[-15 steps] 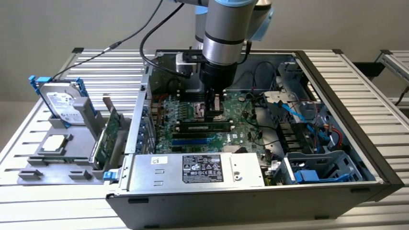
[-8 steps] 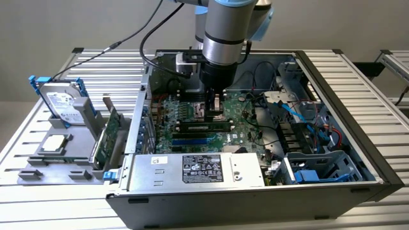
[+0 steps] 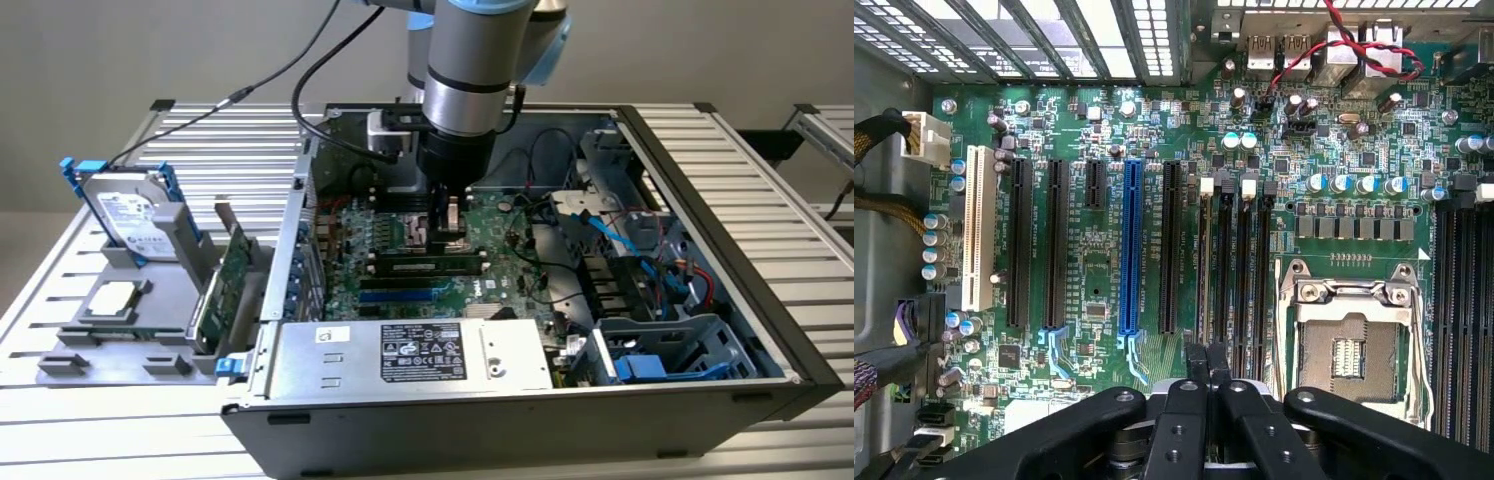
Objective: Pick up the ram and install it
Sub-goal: 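Press down the ram until it locks into place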
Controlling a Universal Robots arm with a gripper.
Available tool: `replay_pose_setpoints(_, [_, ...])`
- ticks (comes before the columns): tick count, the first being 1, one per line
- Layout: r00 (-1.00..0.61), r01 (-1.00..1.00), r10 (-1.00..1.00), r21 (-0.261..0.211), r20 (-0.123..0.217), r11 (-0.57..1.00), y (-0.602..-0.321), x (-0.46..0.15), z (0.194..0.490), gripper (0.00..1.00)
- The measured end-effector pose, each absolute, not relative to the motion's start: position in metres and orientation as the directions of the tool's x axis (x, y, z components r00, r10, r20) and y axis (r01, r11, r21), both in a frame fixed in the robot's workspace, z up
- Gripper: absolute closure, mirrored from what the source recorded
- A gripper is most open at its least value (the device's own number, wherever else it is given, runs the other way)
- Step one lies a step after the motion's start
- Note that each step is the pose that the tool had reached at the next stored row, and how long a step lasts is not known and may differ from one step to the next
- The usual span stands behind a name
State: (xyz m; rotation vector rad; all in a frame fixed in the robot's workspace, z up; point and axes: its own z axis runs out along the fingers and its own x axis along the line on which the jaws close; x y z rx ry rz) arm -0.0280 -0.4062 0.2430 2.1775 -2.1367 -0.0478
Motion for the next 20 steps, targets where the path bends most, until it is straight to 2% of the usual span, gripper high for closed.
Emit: replay_pose_setpoints(20, [0.021,-0.996,-0.999,0.088,0.045,-0.017,-0.405,-0.03,0.22,0.89])
